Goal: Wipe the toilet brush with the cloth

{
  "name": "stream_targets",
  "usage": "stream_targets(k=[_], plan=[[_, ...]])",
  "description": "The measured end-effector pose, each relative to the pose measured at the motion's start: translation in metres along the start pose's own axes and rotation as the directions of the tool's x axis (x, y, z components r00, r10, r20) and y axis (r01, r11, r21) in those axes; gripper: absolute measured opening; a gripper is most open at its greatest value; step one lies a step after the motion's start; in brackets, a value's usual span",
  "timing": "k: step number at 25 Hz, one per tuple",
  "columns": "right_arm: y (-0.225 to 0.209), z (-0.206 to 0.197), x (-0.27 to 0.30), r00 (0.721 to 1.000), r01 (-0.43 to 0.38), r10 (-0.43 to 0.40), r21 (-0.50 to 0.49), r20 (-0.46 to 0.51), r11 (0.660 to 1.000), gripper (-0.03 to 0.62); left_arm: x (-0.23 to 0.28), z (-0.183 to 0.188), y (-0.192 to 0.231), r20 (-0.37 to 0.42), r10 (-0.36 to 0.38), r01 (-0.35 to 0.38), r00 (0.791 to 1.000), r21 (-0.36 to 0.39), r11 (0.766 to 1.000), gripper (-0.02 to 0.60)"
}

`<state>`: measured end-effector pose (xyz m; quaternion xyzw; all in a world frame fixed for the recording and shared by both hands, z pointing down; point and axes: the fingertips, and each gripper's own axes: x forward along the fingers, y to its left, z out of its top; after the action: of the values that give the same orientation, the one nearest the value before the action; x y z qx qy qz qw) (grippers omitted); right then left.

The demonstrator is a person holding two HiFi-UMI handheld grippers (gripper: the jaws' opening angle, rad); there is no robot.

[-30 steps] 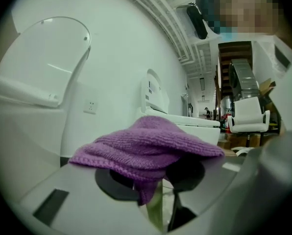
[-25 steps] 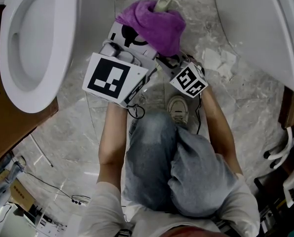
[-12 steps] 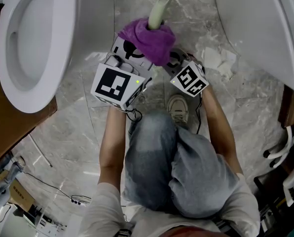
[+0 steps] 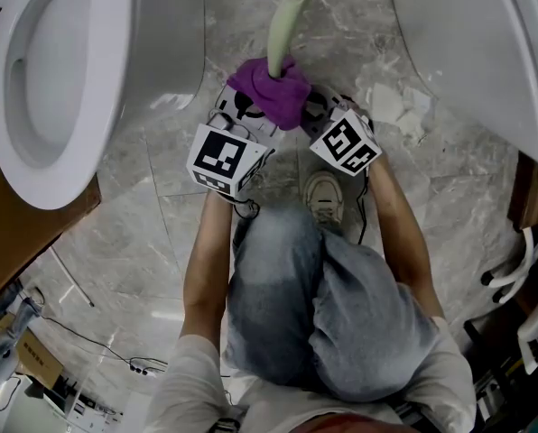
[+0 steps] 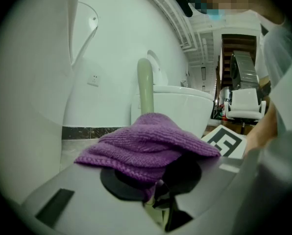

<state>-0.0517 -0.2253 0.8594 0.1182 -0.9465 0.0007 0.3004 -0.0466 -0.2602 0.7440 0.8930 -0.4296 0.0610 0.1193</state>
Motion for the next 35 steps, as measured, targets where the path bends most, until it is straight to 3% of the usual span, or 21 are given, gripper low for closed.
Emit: stream_targets(k=[11,16,23,35], plan=[[-0.002,-0.004,0.002,1.0,0.007,-0.007,-0.005,-0.005,1.0,0.043,0.011,-0.058,0.001,-0.082,-0.021,0.019,0.996,-0.023,1.0,0.087],[0.002,-0.002,0.002,1.0,-0.007,0.007,0.015,0.012,1.0,0.043,0.011,-0.06,-0.001,-0.111,-0.014,0.012,0.994,-0.018,1.0,0.087],[0.001,-0.002,0.003,1.0,-0.007,0.007,0.013,0.014,1.0,0.043,0.005,-0.034,0.001,-0.088,-0.004,0.006,0.996,0.019,1.0,0.087],[0.001,-0.004,0.003,1.0,-0.007,0.007,0.015,0.015,1.0,0.043,0.0,0.058,0.005,0.027,0.011,-0.012,1.0,0.031,0.999,0.092]])
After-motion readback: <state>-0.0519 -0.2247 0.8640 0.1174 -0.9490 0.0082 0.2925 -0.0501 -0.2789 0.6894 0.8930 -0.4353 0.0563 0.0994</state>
